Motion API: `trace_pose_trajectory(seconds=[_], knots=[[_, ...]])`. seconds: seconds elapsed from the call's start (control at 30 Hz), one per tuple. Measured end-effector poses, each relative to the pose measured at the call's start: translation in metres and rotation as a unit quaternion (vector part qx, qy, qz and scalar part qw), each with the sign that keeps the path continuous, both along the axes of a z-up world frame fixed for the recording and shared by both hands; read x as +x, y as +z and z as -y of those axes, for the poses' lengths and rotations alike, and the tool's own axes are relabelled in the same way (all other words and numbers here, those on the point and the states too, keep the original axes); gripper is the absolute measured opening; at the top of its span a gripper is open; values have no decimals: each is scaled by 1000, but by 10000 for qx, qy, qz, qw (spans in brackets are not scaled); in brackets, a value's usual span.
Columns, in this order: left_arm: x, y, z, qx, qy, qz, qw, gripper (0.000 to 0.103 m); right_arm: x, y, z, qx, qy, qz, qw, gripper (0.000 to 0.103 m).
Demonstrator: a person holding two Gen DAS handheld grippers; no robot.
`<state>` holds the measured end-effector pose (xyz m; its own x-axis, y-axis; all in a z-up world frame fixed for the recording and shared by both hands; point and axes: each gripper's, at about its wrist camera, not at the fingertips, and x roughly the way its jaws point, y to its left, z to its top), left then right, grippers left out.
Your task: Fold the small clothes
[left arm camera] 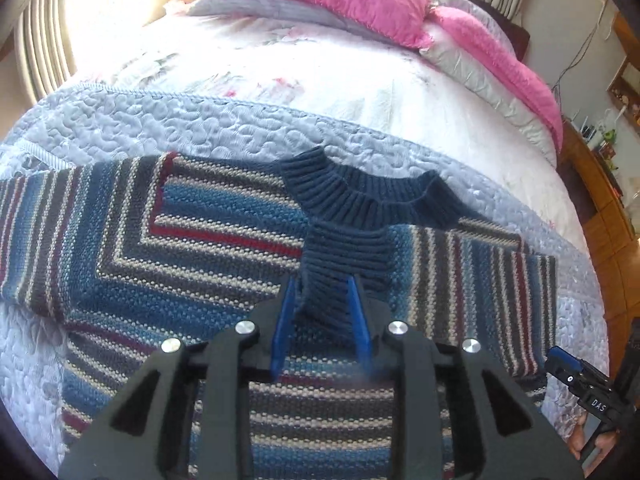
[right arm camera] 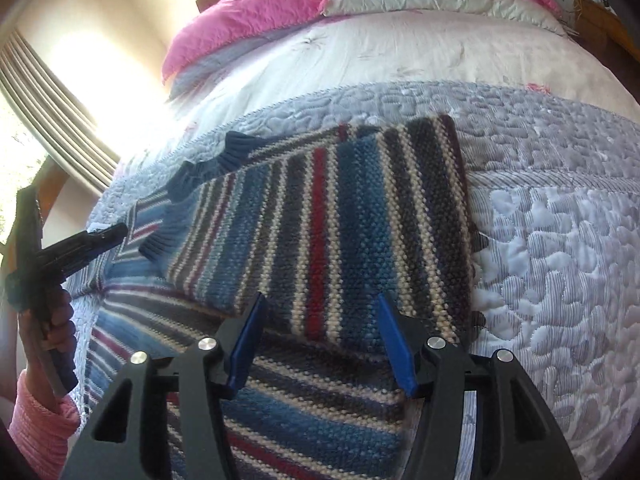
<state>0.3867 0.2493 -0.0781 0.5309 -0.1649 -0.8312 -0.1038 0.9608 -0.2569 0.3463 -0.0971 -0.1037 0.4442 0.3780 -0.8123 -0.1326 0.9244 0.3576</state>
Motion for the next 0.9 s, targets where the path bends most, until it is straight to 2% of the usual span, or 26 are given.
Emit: trace_pose_trajectory(seconds=[0.1, 0.17, 0.27, 0.33, 0.5, 0.53, 0.57, 0.6, 0.63, 0.7, 0.77, 0.9], knots=[[7, -6, 17, -207, -336, -207, 9990, 36, 6, -9, -10, -247, 14, -162, 9996, 58], [15, -24, 22, -266, -324, -433, 9982, 36, 9, -25, -10, -257, -43, -406, 9988, 57], [25, -54, 21, -241, -245, -825, 9960, 32, 9, -40, -9, -195, -88, -432, 9988, 58], [28, -64, 17, -267, -267, -812, 9960, 29, 10, -43, -10, -189, -141, -433, 9988, 59], [24, -55, -2, -690, -230, -850, 9937, 29, 12, -34, -20, -434, -186, -532, 9975, 62], [19, -50, -9, -686, -162, -850, 9939, 33, 9, -26, -20, -376, -240, -485, 9978, 63], [12, -43, -18, -633, -101, -794, 9948, 40, 4, -16, -21, -256, -239, -384, 9987, 68], [4, -36, -30, -535, -37, -692, 9962, 56, -2, -8, -24, -178, -202, -305, 9992, 71], [-2, -32, -43, -408, 40, -594, 9974, 61, -7, -1, -30, -221, -152, -268, 9993, 78], [-19, -24, -77, -194, 219, -530, 9982, 61, -16, 7, -47, -469, -15, -236, 9986, 79], [-38, -21, -119, -183, 511, -592, 9968, 61, -22, 10, -67, -563, 194, -247, 9979, 79], [-80, -20, -213, -9, 1298, -707, 9890, 61, -33, 5, -100, -877, 547, -287, 9942, 79]])
